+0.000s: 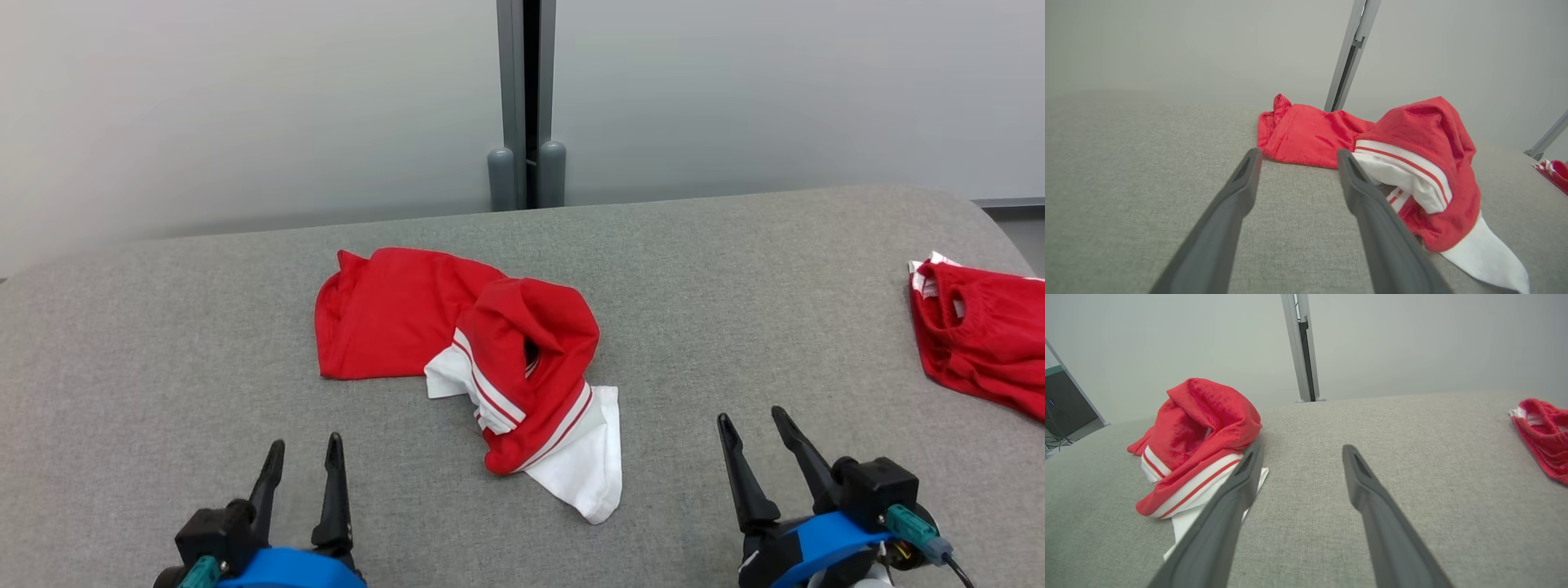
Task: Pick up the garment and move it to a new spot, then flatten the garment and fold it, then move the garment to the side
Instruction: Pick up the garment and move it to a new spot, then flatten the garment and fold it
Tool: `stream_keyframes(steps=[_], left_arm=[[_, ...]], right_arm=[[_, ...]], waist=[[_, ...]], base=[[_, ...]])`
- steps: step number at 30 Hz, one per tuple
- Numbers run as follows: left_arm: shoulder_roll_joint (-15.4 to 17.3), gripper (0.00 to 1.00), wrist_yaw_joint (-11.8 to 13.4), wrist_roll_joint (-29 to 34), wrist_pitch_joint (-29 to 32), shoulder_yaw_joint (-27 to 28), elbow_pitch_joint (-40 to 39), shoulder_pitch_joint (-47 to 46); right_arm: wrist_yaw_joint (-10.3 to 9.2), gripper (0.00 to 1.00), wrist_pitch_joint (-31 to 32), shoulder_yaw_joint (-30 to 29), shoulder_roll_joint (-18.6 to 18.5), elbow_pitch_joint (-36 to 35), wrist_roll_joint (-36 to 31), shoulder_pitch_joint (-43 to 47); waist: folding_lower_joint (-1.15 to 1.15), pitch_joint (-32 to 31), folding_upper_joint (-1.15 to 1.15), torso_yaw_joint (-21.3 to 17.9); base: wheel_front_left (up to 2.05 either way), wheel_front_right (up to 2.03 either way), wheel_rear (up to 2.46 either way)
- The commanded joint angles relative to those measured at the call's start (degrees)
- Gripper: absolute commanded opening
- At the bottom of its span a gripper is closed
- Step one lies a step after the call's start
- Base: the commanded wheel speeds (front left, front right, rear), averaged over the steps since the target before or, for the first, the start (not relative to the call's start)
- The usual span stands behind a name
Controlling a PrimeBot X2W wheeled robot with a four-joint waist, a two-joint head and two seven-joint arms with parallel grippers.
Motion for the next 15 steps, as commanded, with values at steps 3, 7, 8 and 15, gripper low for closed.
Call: stream_keyframes(steps=[3,7,8,15], left_arm=[[-0.79,1.0,-0.56,1.39,-0.27,1.56,-0.81,2.37],[-1.42,1.0,-1.23,2.63,-0.27,2.39,-1.17,3.23],[-1.5,1.0,-1.24,2.82,-0.27,2.59,-1.21,3.04],[-1.64,1.0,-1.79,2.98,-0.28,2.74,-1.11,1.44]], right_arm=[[0.0,1.0,-0.02,-0.17,-0.17,0.29,0.02,1.4],[0.0,1.0,-0.02,-0.29,-0.17,0.33,-0.2,1.79],[0.0,1.0,-0.02,-0.23,-0.17,0.32,-0.28,1.67],[0.0,1.0,-0.02,1.92,-0.16,1.06,-0.59,0.03]], waist=[[0.01,-0.39,0.0,0.18],[0.01,-0.39,0.0,0.57],[0.01,-0.34,0.0,0.66],[0.01,0.35,0.0,1.27]], base=[[0.0,0.0,0.0],[0.0,0.0,0.0],[0.0,0.0,0.0],[0.0,0.0,0.0]])
